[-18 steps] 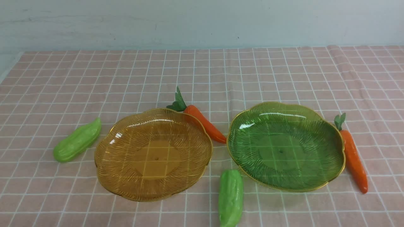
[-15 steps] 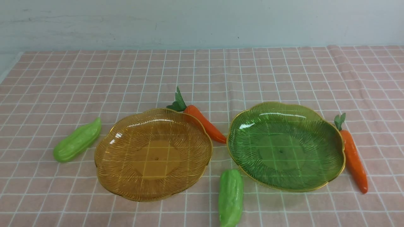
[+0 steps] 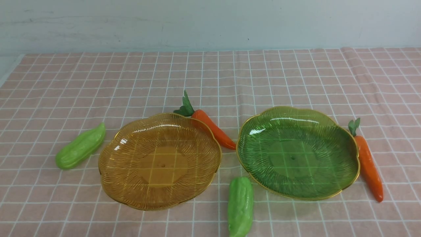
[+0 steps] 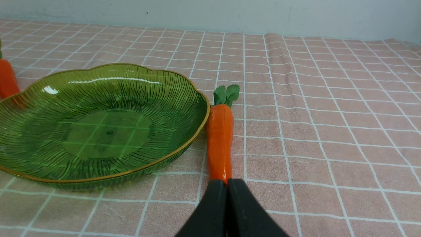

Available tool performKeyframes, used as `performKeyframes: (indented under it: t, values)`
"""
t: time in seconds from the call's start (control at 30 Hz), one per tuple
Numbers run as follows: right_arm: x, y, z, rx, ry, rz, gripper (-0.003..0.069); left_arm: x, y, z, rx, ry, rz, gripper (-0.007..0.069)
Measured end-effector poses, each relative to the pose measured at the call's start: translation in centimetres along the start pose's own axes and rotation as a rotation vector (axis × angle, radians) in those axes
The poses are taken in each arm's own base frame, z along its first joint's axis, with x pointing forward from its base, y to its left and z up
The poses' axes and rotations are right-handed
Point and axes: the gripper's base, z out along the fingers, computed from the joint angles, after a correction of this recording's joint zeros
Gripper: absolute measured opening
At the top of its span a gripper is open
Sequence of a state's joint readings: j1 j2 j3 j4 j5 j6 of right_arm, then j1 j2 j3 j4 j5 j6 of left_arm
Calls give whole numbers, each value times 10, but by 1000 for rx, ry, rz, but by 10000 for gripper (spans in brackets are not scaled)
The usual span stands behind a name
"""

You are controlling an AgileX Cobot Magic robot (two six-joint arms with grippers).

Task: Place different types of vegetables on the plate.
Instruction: 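Put the green cucumber next to the left plate into that plate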

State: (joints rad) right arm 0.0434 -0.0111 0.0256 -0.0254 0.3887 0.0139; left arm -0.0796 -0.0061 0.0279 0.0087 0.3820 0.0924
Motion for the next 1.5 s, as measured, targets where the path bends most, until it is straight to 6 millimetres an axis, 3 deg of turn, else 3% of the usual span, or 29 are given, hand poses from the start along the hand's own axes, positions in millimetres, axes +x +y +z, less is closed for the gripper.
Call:
performKeyframes:
  t: [0.13, 0.47, 0.57, 0.63, 0.73, 0.77, 0.83, 0.9, 1.07, 1.27, 1.3, 1.5]
  values:
    - [0, 0, 0, 0, 0, 0, -15, -2, -1, 0, 9, -22, -48, -3]
    - [0, 0, 0, 0, 0, -1, -15, -35, 5, -7, 122, -403, -857, -3]
    - [0, 0, 0, 0, -4, -1, -15, -46, 16, -14, 95, -565, -989, -3]
    - [-3, 1, 0, -11, -33, 44, -15, -65, 17, -24, 127, -612, -992, -3]
    - [-16, 2, -1, -55, -185, 299, -15, -107, 13, -46, 187, -608, -856, -3]
    - [-22, 2, -2, -67, -245, 407, -15, -130, 11, -56, 209, -591, -776, -3]
    - [-28, -1, -4, -82, -323, 586, -15, -166, 5, -61, 251, -459, -636, -3]
    - [-31, -3, -5, -85, -356, 662, -15, -185, 0, -55, 277, -318, -552, -3]
    - [-34, -6, -7, -83, -400, 758, -15, -207, -5, -19, 288, 65, -382, -3]
    - [-36, -2, -7, -115, -341, 780, -15, -204, 3, 66, 199, 527, -211, -3]
    - [-42, 2, -11, -147, -293, 756, -15, -203, 5, 87, 183, 587, -191, -3]
    - [-112, 18, -36, -244, 16, 423, -15, -225, 18, 158, 135, 701, -238, -2]
